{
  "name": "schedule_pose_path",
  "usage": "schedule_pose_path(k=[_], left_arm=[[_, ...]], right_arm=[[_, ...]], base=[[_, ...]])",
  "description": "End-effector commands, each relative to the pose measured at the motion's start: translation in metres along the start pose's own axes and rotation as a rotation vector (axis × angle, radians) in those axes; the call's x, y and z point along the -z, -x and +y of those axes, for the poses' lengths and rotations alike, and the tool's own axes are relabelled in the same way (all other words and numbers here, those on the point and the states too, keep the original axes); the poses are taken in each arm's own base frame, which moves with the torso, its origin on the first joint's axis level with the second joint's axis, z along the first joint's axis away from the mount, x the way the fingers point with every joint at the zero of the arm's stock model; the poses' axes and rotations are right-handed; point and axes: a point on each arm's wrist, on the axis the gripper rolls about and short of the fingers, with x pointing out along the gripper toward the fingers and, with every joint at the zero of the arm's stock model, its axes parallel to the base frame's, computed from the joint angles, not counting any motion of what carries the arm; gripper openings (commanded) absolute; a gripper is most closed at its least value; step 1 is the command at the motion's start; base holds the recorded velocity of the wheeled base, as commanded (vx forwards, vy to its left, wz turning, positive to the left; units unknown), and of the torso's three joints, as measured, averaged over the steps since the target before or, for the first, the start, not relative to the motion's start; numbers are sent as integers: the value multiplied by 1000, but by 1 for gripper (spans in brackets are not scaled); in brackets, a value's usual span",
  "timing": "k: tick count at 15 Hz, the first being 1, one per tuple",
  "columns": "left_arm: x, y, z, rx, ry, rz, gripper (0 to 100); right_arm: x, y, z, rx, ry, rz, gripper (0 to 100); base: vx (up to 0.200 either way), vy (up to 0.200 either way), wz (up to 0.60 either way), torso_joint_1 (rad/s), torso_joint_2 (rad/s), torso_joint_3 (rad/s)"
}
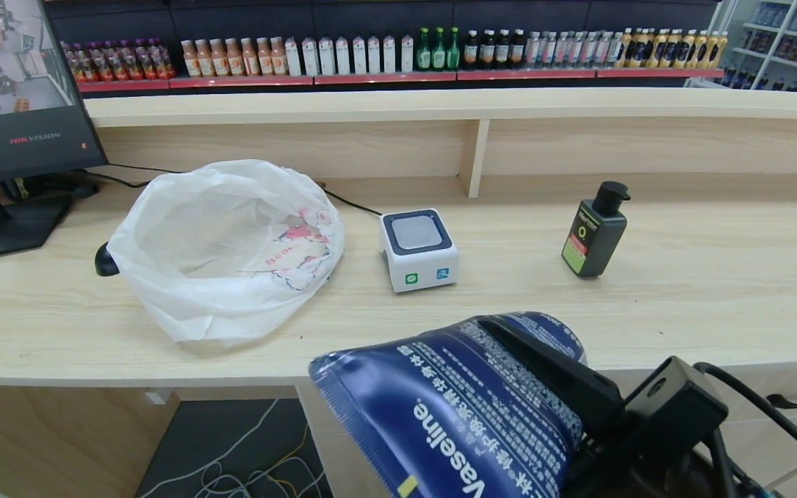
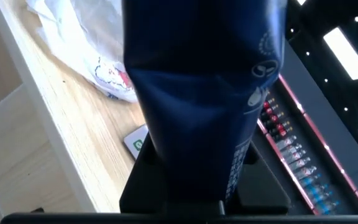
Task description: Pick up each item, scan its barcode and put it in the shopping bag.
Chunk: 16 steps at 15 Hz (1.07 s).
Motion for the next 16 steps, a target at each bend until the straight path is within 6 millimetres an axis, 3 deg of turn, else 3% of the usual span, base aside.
schedule_pose_path(k=[1, 8, 16], left_arm=[[0, 0, 0, -1, 0, 0, 100], [0, 0, 0, -1, 0, 0, 100], [0, 0, 0, -1, 0, 0, 100]], right_arm=[[0, -1, 4, -13, 12, -4, 0], [-19, -37, 3, 55, 41, -85, 0], [4, -32, 4, 33, 104, -13, 0]], base=[[0, 0, 0, 0, 0, 0], [0, 0, 0, 0, 0, 0], [0, 0, 0, 0, 0, 0]])
